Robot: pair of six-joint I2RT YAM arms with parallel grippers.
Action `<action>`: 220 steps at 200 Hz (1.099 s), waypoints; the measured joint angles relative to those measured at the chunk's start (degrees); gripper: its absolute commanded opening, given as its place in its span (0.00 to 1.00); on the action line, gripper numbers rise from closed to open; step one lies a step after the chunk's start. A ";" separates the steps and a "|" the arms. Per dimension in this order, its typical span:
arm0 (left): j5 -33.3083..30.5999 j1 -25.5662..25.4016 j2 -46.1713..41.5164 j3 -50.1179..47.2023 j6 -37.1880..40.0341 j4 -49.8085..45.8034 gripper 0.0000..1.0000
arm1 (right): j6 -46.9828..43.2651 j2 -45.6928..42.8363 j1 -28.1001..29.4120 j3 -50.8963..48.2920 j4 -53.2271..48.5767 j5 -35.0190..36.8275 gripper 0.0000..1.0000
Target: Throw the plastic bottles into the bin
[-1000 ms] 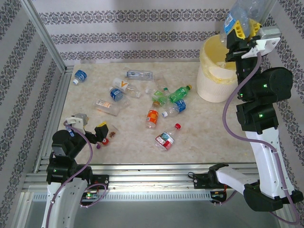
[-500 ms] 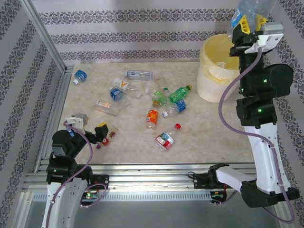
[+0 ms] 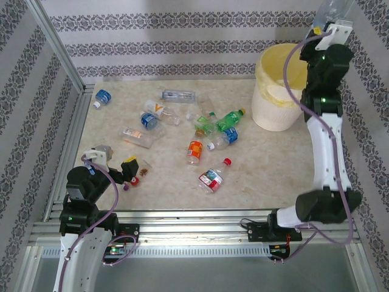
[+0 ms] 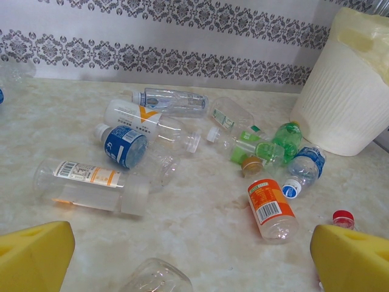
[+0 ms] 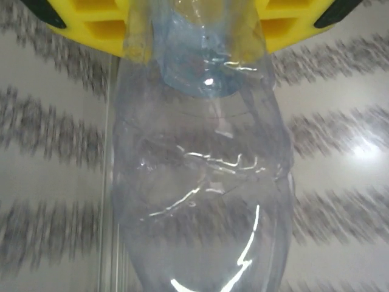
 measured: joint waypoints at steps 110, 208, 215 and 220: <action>-0.20 0.00 0.57 0.00 0.00 0.00 1.00 | 14.71 1.62 -1.75 6.25 -26.05 -7.89 0.83; -0.13 0.00 0.55 0.00 0.00 0.00 1.00 | 26.64 -5.51 8.13 -2.82 -42.18 -23.26 0.90; 0.00 0.00 0.55 0.00 -0.02 0.00 1.00 | 27.30 -6.19 9.53 -4.83 -43.23 -23.74 0.90; 0.02 0.00 0.55 0.00 0.00 0.00 1.00 | 27.87 -6.60 10.43 -6.19 -43.76 -24.04 0.90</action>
